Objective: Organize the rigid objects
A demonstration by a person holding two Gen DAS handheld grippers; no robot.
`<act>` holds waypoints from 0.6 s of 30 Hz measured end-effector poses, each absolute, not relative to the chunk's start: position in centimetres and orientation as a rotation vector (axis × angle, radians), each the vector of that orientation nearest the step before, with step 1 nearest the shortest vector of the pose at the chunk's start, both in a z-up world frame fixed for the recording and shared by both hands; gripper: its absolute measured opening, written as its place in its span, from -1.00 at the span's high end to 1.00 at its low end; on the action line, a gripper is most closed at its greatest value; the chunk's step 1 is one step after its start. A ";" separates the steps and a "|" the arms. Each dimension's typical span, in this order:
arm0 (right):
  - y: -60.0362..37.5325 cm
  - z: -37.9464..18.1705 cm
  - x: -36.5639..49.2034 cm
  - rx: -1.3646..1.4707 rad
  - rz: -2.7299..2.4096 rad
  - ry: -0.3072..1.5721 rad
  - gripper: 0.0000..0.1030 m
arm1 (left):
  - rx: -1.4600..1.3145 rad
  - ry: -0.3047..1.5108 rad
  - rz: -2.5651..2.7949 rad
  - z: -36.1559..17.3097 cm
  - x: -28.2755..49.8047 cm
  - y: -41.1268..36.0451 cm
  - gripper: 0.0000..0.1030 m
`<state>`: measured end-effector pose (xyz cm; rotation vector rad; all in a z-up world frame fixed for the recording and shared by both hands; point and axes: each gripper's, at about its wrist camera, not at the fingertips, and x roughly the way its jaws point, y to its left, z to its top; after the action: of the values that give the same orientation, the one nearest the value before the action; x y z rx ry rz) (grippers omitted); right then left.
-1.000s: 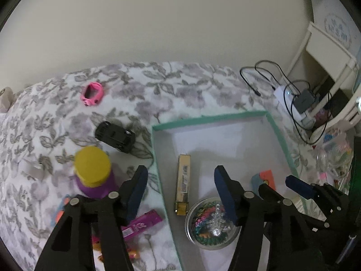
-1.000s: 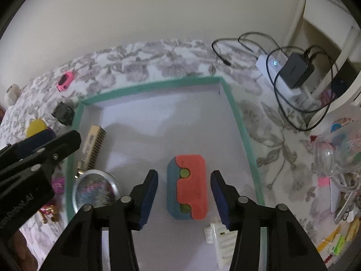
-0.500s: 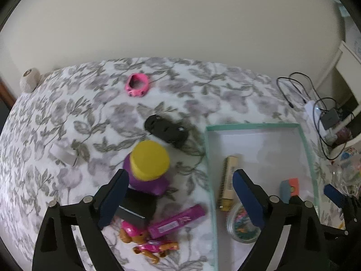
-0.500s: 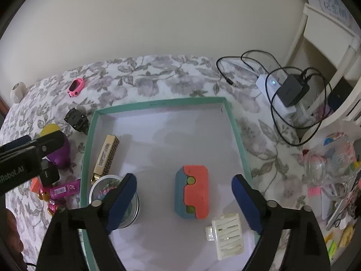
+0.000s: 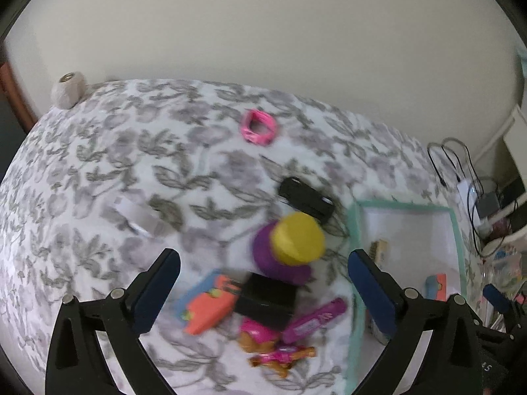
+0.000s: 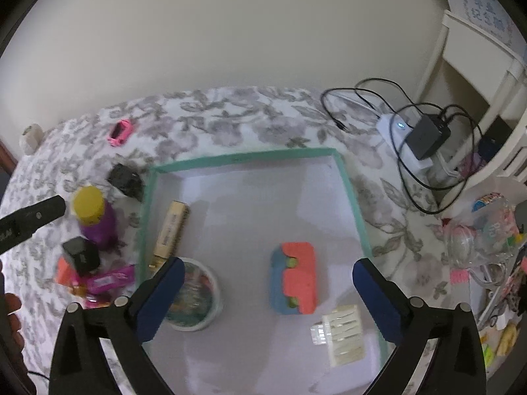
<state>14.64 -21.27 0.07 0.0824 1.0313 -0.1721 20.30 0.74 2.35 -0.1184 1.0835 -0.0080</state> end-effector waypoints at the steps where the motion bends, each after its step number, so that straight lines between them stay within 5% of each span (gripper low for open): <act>1: -20.8 0.3 14.6 0.081 -0.160 1.025 -1.00 | -0.127 1.074 0.004 2.7 20.2 1.8 -0.97; 18: -9.0 0.2 15.6 0.004 0.076 1.047 -1.00 | -0.198 1.130 0.181 1.8 19.1 12.4 -0.97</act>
<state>15.59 -9.01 0.15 0.0039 1.0470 0.0762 19.10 12.39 1.76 -0.1980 1.1300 0.1806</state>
